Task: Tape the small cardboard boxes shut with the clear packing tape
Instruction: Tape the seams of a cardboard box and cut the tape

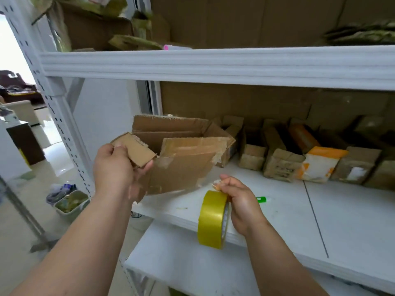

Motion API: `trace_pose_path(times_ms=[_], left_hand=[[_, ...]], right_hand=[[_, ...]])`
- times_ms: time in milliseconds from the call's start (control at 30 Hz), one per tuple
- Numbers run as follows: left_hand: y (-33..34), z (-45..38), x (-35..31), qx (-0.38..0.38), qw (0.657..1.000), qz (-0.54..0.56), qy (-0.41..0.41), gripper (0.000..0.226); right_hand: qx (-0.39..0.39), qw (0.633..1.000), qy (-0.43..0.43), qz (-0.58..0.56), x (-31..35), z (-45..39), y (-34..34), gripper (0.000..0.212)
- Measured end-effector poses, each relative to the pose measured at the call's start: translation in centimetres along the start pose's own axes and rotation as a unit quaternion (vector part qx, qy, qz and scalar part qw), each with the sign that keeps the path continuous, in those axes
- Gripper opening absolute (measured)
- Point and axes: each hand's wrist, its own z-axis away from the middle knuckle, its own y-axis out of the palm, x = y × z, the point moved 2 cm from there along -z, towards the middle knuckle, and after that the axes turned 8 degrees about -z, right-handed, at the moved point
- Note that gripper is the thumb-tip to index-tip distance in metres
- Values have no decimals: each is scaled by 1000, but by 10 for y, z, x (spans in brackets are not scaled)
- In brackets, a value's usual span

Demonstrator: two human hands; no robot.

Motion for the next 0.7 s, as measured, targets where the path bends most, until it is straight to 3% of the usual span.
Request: trace_pose_path(times_ms=[100,300,700], left_hand=[[-7,4,4,43,998,-5,-49,22],[-17,20,17,121,988,-37,-93,33],[62,85,38,257,951,-130,-114,15]], right_hand=[[-9,1000,-28,-10,4,23,2,16],[-31,994,-97,-30,19,66,-15,26],[-76,973,-192,-102,78,136,-104,35]])
